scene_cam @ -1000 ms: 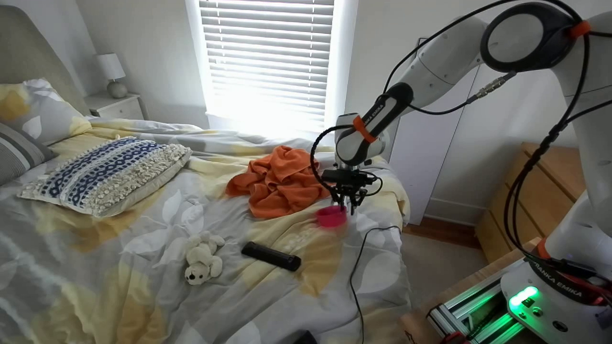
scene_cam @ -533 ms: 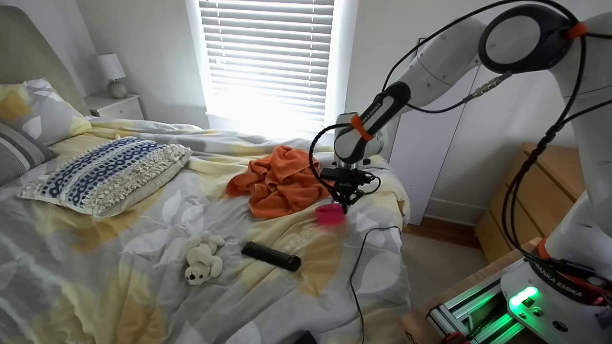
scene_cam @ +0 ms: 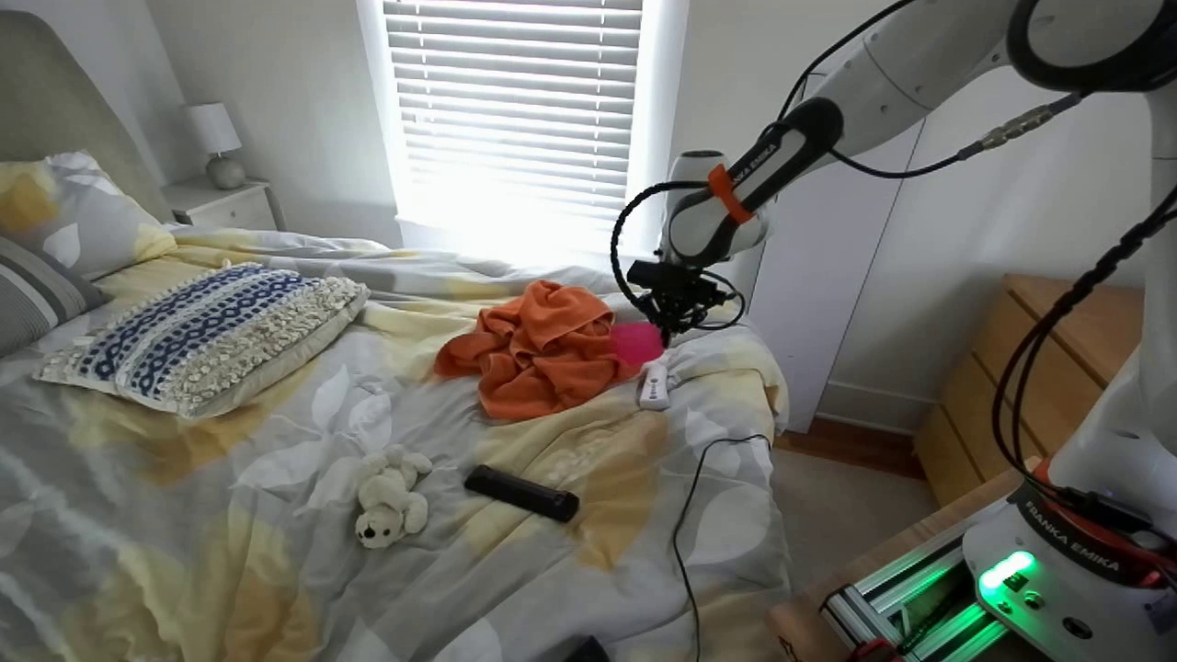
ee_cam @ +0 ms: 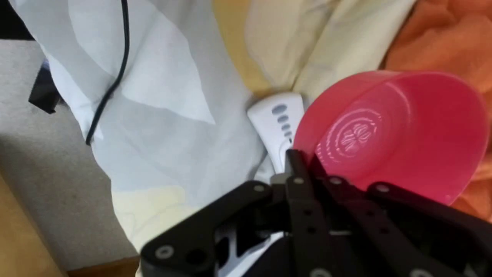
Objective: Pick up the red bowl and put it to the right of the white remote on the bed, pick up the white remote and put it in the red bowl
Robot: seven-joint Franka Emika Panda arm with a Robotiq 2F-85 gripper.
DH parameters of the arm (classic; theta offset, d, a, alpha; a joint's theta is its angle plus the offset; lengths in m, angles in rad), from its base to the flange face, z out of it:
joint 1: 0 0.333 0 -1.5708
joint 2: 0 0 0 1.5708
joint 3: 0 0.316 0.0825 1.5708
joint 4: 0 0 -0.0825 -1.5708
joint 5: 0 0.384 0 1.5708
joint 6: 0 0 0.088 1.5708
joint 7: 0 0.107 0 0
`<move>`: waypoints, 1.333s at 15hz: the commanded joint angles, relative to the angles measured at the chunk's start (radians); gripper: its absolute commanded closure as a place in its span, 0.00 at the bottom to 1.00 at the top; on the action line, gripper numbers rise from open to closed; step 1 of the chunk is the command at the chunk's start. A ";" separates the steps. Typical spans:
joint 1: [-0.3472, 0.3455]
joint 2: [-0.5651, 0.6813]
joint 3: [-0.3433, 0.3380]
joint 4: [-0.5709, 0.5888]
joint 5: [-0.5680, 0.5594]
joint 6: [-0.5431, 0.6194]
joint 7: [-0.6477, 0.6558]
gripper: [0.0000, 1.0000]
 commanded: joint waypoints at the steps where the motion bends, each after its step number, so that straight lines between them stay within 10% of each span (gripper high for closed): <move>1: 0.049 -0.103 -0.112 -0.100 -0.145 0.106 0.176 0.99; 4: 0.064 -0.103 -0.206 -0.111 -0.309 0.196 0.358 0.99; 5: 0.011 -0.095 -0.130 -0.076 -0.233 0.137 0.246 0.96; 12: 0.025 -0.095 -0.171 -0.090 -0.296 0.175 0.329 0.99; 20: -0.144 0.105 -0.088 0.143 -0.080 0.192 0.094 0.99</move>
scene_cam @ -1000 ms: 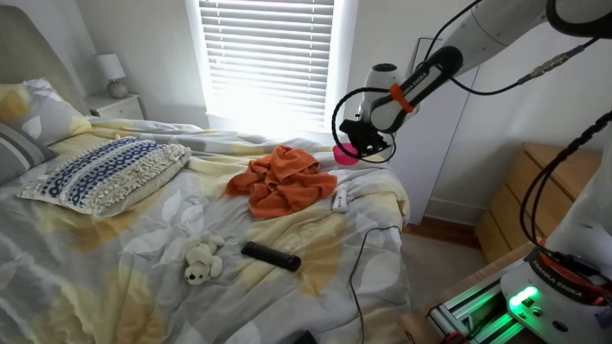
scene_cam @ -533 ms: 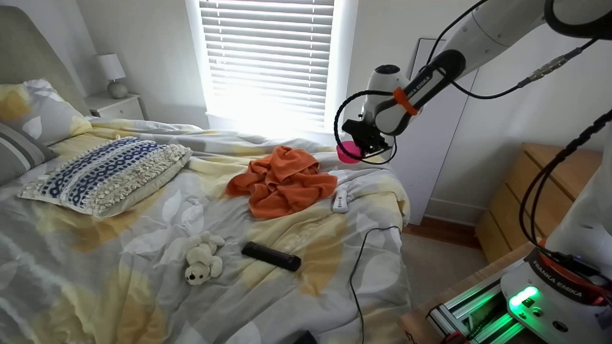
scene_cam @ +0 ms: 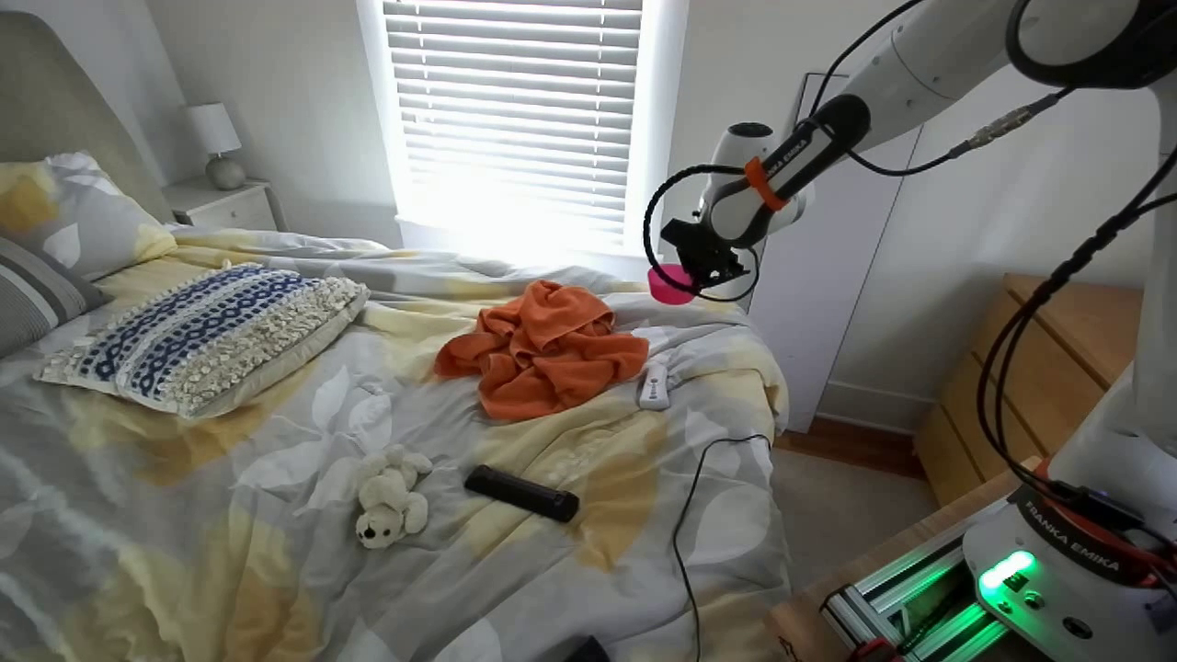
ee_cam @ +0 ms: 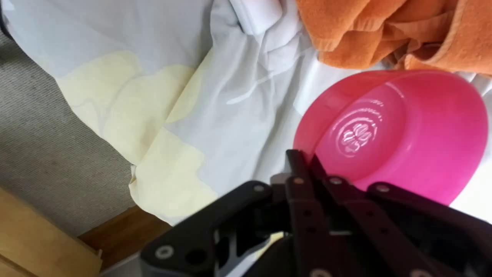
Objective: Pick up the red bowl and put it to the right of the white remote on the bed, pick up the white remote and put it in the red bowl
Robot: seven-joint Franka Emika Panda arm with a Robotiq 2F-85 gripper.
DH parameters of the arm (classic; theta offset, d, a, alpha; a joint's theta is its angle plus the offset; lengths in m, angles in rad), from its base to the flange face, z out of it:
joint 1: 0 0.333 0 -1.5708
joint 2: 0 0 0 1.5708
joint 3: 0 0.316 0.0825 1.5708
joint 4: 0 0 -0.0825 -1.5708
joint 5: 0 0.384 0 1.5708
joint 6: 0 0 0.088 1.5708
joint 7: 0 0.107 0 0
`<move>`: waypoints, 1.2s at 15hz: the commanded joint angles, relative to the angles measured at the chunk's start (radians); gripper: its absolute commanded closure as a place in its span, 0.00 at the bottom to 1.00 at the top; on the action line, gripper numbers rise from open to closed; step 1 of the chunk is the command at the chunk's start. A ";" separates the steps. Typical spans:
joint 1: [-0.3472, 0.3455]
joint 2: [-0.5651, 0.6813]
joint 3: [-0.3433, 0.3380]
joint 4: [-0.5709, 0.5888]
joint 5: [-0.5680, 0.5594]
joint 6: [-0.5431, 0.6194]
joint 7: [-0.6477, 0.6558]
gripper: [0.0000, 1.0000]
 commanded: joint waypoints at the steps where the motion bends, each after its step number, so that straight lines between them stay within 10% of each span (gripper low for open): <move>1: -0.073 0.141 0.040 0.154 0.100 0.006 -0.116 0.99; 16: -0.083 0.527 -0.022 0.486 0.166 -0.015 -0.335 0.99; 17: -0.095 0.531 -0.011 0.493 0.179 -0.024 -0.350 0.71; 18: -0.094 0.527 -0.014 0.492 0.181 -0.025 -0.353 0.71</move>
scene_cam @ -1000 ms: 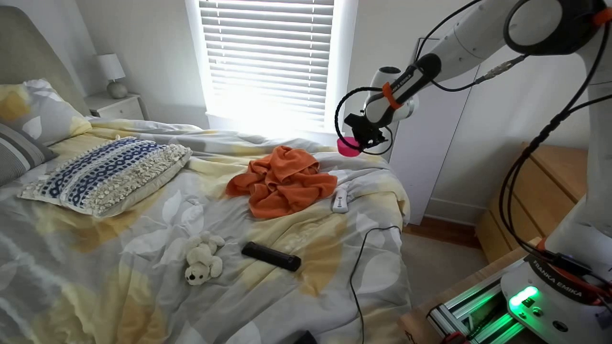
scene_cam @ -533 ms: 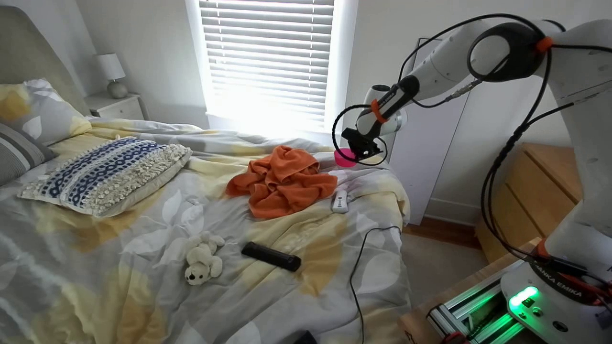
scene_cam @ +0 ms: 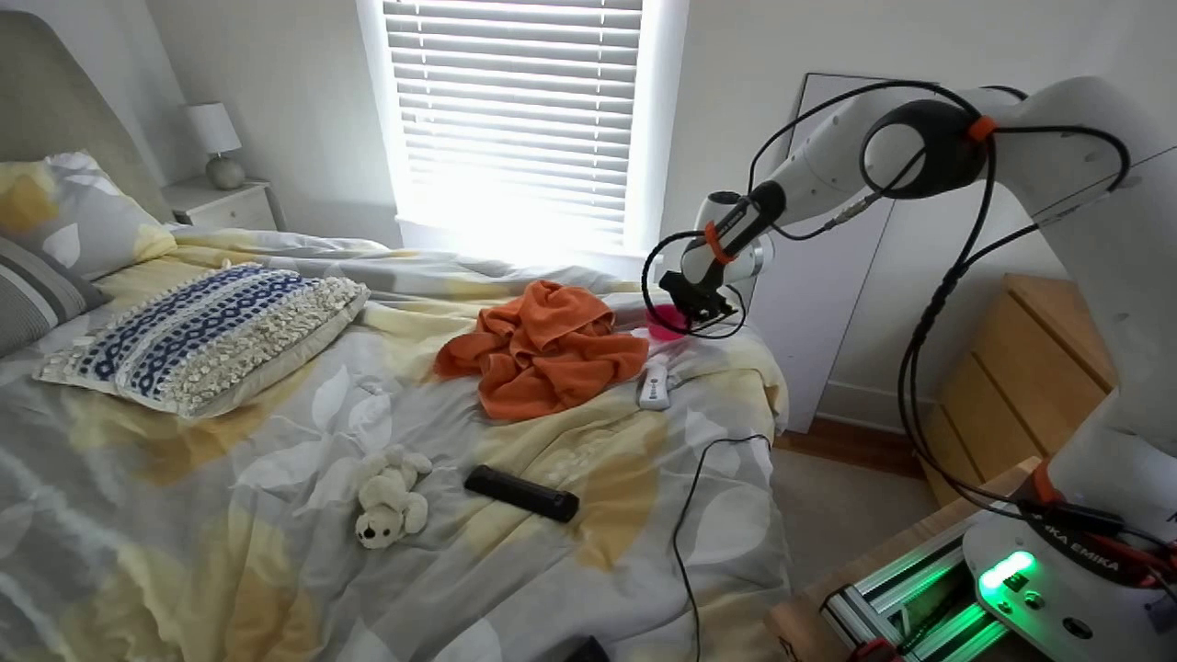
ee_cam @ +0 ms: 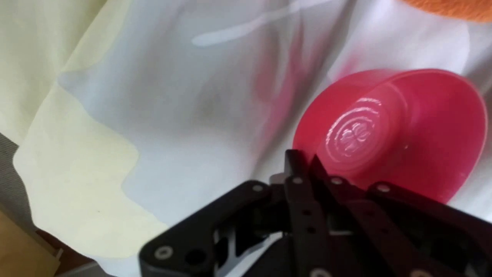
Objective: Pick up the red bowl and put it to the right of the white remote on the bed, pick up the white remote and put it in the red bowl
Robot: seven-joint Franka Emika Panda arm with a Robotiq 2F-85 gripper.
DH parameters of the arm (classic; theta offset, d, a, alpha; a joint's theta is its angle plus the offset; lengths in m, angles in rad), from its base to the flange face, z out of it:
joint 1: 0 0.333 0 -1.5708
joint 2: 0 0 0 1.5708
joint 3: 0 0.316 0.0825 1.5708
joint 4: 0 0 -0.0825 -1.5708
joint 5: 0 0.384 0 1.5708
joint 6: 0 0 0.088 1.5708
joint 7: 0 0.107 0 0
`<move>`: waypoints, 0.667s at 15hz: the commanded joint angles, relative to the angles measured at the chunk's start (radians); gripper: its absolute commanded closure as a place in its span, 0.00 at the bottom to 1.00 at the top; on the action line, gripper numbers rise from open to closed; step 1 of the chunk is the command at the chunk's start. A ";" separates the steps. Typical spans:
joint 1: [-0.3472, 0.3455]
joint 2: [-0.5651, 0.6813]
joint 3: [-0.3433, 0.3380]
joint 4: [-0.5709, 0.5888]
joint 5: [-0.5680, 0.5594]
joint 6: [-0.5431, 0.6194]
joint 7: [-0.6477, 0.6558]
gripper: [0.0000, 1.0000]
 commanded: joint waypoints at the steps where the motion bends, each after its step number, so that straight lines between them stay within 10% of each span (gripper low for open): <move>1: -0.013 0.006 0.017 0.036 0.047 -0.033 -0.062 0.64; 10: -0.062 -0.265 0.194 -0.182 0.206 -0.290 -0.362 0.00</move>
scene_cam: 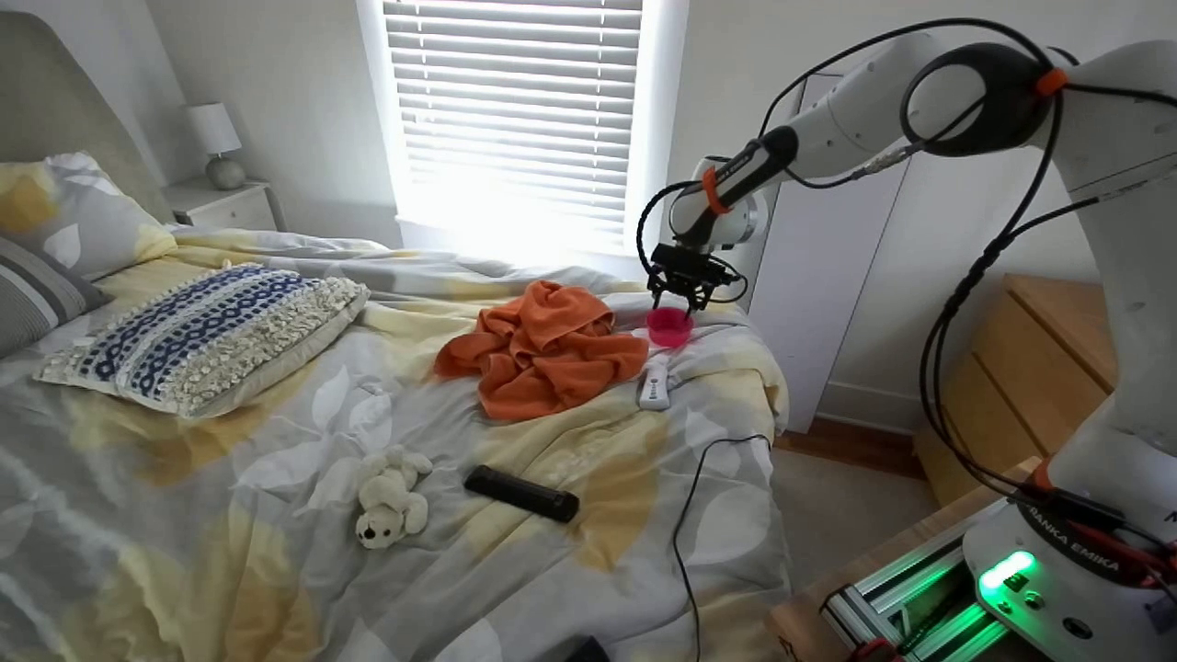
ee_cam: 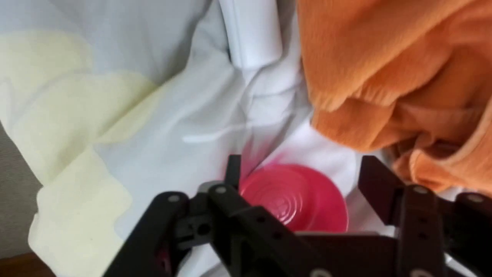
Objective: Pick up the red bowl and put it to the right of the white remote on the bed, pick up the white remote and put it in the red bowl
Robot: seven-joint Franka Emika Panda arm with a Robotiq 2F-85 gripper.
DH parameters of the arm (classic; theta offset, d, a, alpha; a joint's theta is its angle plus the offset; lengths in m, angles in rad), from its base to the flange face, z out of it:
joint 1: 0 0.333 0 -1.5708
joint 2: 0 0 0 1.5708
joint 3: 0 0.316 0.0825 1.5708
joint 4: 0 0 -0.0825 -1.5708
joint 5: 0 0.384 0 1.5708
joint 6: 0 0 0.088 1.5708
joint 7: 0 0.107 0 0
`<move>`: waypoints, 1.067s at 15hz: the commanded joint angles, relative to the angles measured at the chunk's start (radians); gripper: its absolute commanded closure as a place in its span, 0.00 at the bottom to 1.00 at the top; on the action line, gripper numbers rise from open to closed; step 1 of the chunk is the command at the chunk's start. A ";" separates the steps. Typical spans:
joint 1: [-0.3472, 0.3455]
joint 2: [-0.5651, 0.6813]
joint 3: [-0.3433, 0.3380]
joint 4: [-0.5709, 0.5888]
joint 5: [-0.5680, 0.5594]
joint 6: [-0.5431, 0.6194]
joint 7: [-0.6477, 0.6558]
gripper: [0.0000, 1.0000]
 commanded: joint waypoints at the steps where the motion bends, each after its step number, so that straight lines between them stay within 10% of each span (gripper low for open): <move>1: -0.018 -0.097 0.057 -0.123 0.094 -0.135 -0.114 0.00; 16: 0.106 0.024 -0.003 -0.097 0.080 -0.189 -0.068 0.00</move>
